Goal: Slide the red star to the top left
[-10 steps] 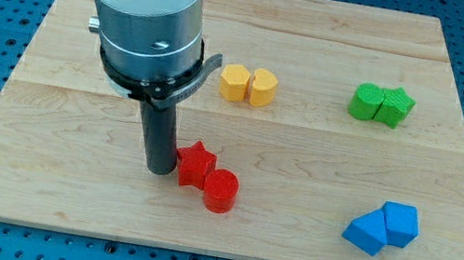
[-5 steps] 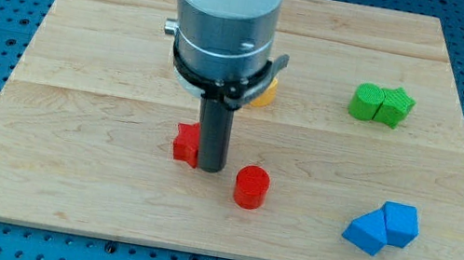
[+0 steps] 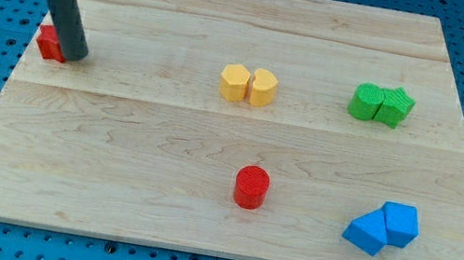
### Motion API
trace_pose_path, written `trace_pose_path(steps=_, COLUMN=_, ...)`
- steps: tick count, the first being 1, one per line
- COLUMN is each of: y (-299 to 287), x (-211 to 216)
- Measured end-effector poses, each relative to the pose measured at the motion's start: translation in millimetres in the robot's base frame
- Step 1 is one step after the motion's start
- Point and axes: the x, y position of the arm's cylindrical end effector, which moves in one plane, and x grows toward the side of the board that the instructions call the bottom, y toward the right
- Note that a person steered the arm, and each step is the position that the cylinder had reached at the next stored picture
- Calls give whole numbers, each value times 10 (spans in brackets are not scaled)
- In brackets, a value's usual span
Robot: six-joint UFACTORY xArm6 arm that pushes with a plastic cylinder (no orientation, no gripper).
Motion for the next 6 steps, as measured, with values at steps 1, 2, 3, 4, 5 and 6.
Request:
trace_pose_path(steps=1, y=-141, x=129)
trace_pose_path(steps=2, y=-369, x=184)
trace_pose_path(steps=3, y=-446, x=-238)
trace_pose_path(steps=4, y=-563, x=-556)
trace_pose_path(steps=5, y=-729, x=-242)
trace_pose_path(steps=6, y=-798, x=-255)
